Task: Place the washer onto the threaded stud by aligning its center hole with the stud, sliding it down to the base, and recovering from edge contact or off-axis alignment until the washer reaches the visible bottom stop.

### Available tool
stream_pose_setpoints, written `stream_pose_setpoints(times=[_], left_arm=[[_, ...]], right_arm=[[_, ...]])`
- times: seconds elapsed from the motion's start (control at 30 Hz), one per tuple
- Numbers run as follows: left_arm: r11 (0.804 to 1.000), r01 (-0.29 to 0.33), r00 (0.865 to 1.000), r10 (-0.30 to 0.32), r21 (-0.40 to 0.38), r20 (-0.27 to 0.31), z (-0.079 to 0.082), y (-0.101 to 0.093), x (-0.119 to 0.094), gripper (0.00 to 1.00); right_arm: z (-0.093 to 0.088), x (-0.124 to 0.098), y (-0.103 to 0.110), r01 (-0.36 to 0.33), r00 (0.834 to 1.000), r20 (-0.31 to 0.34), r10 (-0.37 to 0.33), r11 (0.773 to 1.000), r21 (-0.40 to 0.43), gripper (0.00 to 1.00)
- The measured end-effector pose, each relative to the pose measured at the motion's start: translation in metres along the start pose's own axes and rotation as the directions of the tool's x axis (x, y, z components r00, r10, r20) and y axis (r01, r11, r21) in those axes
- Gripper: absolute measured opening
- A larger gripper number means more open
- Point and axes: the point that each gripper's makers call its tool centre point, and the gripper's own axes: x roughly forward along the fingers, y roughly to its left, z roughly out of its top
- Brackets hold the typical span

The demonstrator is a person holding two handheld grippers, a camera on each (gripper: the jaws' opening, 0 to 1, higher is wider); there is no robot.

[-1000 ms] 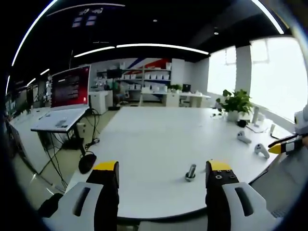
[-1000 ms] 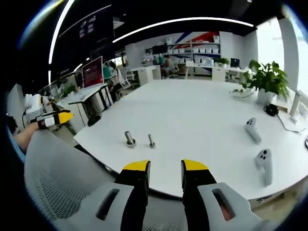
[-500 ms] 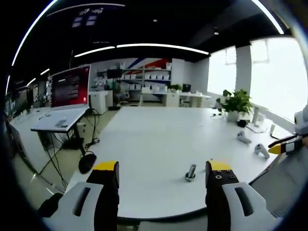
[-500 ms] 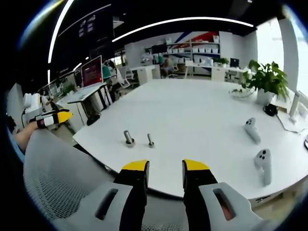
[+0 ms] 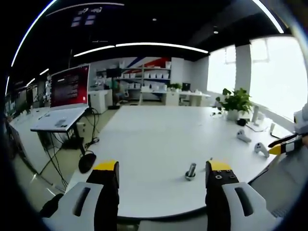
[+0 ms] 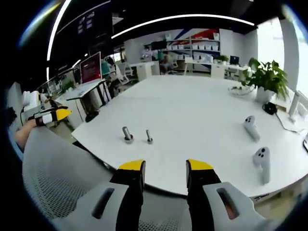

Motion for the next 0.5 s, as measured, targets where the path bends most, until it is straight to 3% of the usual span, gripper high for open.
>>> stream_pose_setpoints(times=[0.5], left_arm=[[1.0, 0.001, 1.0, -0.001, -0.002, 0.0, -0.0002, -0.0003, -0.0002, 0.72]], right_arm=[[-0.0006, -0.0003, -0.0003, 0.001, 1.0, 0.0, -0.001, 1.0, 0.003, 0.38]])
